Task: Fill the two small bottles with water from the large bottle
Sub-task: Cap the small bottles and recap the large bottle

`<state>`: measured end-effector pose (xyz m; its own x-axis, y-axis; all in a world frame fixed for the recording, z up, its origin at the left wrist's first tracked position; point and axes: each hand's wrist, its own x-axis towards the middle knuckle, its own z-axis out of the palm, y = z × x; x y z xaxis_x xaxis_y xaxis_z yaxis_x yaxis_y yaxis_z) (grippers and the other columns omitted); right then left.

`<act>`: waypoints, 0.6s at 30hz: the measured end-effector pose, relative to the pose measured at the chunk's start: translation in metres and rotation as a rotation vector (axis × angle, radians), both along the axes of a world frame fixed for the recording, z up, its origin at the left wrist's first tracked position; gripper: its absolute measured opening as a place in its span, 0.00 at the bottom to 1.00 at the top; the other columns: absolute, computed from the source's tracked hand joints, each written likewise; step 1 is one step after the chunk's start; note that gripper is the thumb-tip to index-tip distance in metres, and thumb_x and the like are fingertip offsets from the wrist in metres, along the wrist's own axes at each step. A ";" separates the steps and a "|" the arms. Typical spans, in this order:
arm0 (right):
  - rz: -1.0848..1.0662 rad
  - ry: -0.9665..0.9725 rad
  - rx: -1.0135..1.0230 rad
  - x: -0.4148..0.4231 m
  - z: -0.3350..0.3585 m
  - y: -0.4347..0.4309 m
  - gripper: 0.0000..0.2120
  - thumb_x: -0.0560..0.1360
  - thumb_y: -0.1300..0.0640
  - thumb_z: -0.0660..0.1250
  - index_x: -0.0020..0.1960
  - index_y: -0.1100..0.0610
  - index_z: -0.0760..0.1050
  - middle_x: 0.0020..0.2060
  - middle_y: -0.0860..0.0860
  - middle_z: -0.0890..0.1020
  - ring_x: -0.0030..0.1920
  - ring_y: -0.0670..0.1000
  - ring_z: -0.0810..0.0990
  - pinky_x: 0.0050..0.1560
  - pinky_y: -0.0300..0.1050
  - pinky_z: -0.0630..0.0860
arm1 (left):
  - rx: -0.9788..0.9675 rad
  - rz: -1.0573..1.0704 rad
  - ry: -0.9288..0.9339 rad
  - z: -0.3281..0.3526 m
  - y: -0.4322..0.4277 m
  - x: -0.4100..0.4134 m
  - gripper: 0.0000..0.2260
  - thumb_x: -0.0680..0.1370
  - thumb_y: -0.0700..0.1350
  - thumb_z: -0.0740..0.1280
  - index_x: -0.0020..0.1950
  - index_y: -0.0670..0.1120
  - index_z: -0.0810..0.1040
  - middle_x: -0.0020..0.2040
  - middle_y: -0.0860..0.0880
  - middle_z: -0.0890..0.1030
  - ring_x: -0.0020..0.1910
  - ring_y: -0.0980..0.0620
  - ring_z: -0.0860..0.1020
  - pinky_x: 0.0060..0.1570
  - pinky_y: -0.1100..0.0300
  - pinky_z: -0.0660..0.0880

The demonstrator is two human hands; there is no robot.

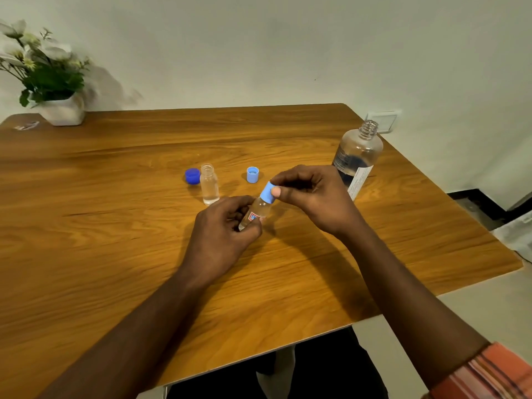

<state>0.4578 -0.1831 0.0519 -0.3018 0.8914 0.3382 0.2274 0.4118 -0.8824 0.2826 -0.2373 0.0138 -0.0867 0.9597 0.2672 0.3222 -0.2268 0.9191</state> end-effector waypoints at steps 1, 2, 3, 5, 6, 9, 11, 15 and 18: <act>-0.016 -0.009 0.005 0.000 0.000 -0.001 0.07 0.71 0.62 0.74 0.49 0.62 0.83 0.43 0.53 0.85 0.45 0.52 0.84 0.46 0.48 0.80 | 0.003 -0.002 0.002 0.000 0.000 0.000 0.16 0.67 0.45 0.71 0.54 0.49 0.82 0.44 0.52 0.82 0.42 0.56 0.81 0.47 0.50 0.80; -0.026 -0.022 0.018 0.000 0.000 -0.001 0.07 0.71 0.60 0.74 0.48 0.61 0.83 0.42 0.52 0.85 0.45 0.54 0.83 0.46 0.50 0.79 | 0.004 -0.003 0.003 0.000 0.000 0.000 0.16 0.67 0.45 0.71 0.54 0.50 0.81 0.45 0.52 0.83 0.42 0.56 0.81 0.47 0.50 0.80; -0.026 -0.026 0.028 0.000 0.001 -0.001 0.07 0.72 0.59 0.74 0.48 0.60 0.83 0.42 0.52 0.85 0.44 0.54 0.83 0.45 0.51 0.78 | 0.004 -0.004 0.003 0.000 0.000 0.000 0.16 0.67 0.45 0.71 0.55 0.50 0.82 0.45 0.52 0.83 0.43 0.56 0.81 0.47 0.50 0.80; 0.001 0.001 0.017 0.002 0.002 0.000 0.08 0.73 0.62 0.72 0.51 0.60 0.82 0.44 0.52 0.85 0.44 0.51 0.82 0.46 0.47 0.78 | 0.001 -0.001 0.003 0.000 0.001 0.000 0.16 0.67 0.45 0.71 0.54 0.50 0.82 0.45 0.53 0.83 0.43 0.56 0.81 0.48 0.50 0.80; 0.023 0.006 0.009 0.003 0.002 0.001 0.10 0.73 0.66 0.70 0.54 0.61 0.81 0.46 0.54 0.85 0.45 0.50 0.82 0.48 0.46 0.78 | -0.001 0.002 0.005 0.000 0.001 0.000 0.16 0.67 0.45 0.71 0.54 0.51 0.82 0.45 0.53 0.83 0.43 0.56 0.81 0.48 0.50 0.80; 0.075 -0.020 0.014 0.003 0.001 0.002 0.14 0.71 0.71 0.69 0.56 0.64 0.81 0.52 0.56 0.84 0.54 0.52 0.83 0.55 0.47 0.79 | -0.003 0.008 0.010 0.000 0.001 0.000 0.16 0.66 0.45 0.71 0.54 0.50 0.82 0.45 0.54 0.83 0.43 0.57 0.81 0.48 0.51 0.80; 0.064 -0.021 0.009 0.002 0.001 0.002 0.12 0.71 0.69 0.71 0.54 0.64 0.81 0.51 0.56 0.84 0.53 0.52 0.83 0.54 0.48 0.80 | -0.004 0.012 0.017 -0.001 0.001 -0.001 0.18 0.66 0.46 0.71 0.56 0.48 0.81 0.45 0.53 0.83 0.43 0.57 0.81 0.48 0.51 0.80; 0.003 -0.040 0.005 0.000 0.001 0.000 0.07 0.70 0.61 0.75 0.47 0.62 0.83 0.42 0.54 0.85 0.45 0.56 0.83 0.47 0.54 0.79 | 0.002 0.000 0.024 0.001 0.000 0.000 0.16 0.67 0.45 0.71 0.55 0.50 0.82 0.45 0.53 0.83 0.43 0.56 0.81 0.47 0.50 0.80; 0.009 -0.029 0.025 0.002 0.004 0.000 0.06 0.73 0.59 0.72 0.49 0.60 0.82 0.43 0.50 0.84 0.43 0.53 0.82 0.45 0.50 0.77 | -0.006 0.003 0.014 0.001 0.000 0.000 0.17 0.67 0.45 0.71 0.55 0.49 0.82 0.45 0.52 0.83 0.44 0.55 0.81 0.48 0.49 0.80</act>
<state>0.4597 -0.1829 0.0561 -0.3199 0.8798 0.3517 0.2485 0.4361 -0.8649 0.2830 -0.2373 0.0145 -0.0860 0.9611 0.2625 0.3356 -0.2202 0.9159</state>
